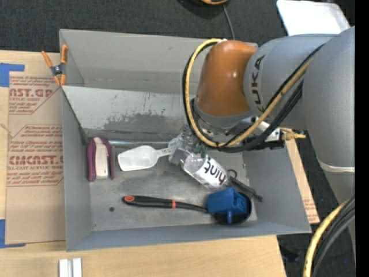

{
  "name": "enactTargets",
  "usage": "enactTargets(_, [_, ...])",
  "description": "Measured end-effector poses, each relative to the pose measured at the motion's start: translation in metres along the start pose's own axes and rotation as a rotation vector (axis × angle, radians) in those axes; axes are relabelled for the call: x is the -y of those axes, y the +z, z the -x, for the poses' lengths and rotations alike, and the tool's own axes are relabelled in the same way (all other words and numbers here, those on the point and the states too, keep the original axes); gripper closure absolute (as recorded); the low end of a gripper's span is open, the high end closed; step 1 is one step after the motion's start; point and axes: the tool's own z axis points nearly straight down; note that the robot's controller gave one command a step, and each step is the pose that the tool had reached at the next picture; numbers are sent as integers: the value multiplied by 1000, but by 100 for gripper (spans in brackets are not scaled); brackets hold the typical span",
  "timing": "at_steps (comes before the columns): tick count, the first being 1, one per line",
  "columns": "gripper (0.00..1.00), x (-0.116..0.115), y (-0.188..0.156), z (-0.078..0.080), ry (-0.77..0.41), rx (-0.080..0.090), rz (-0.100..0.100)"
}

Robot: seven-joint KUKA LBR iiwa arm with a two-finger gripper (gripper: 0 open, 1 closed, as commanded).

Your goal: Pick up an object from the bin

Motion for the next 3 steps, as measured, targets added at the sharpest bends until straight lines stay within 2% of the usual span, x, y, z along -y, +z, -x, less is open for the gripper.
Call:
enactTargets(1, [100, 22, -29, 12, 213, 3, 2])
enactTargets(2, [100, 14, 22, 7, 131, 8, 6])
enactTargets(3, [100, 22, -9, 11, 162, 3, 2])
